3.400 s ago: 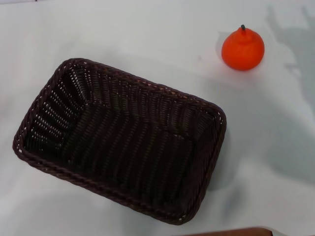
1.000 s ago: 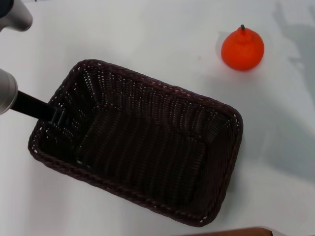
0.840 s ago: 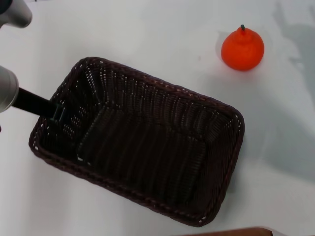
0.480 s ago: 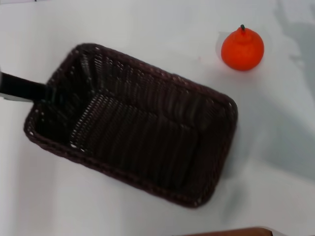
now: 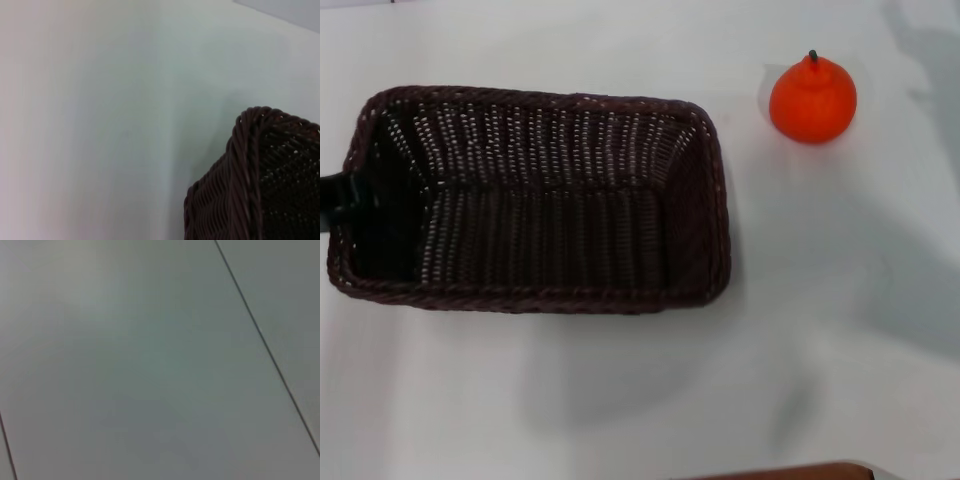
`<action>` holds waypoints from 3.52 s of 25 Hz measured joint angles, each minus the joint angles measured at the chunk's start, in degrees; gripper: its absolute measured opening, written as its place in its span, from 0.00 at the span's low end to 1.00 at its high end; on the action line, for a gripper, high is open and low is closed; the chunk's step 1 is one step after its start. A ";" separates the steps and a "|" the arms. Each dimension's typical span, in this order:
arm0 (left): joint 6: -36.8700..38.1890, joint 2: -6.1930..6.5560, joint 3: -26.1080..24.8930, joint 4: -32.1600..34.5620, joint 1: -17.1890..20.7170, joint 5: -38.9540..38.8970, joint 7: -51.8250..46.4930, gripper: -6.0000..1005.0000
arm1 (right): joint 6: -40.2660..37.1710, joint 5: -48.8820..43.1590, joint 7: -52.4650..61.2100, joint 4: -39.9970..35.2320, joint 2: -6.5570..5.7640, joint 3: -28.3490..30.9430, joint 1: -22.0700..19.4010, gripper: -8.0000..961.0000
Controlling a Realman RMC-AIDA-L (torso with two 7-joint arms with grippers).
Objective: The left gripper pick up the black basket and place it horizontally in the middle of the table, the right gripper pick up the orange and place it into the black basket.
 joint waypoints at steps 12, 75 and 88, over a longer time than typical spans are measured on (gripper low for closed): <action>7.29 -0.08 9.01 -0.93 3.24 -0.72 -7.98 0.16 | -1.56 0.00 -0.05 0.32 -0.20 0.00 1.10 0.96; 18.81 0.23 -14.56 23.16 5.82 -58.67 48.48 0.71 | -24.44 -16.79 3.59 6.39 0.00 -24.24 2.68 0.81; 17.81 0.27 -14.67 27.49 5.85 -63.10 50.41 0.71 | -17.15 -16.30 4.95 8.08 -0.15 -22.45 0.83 0.33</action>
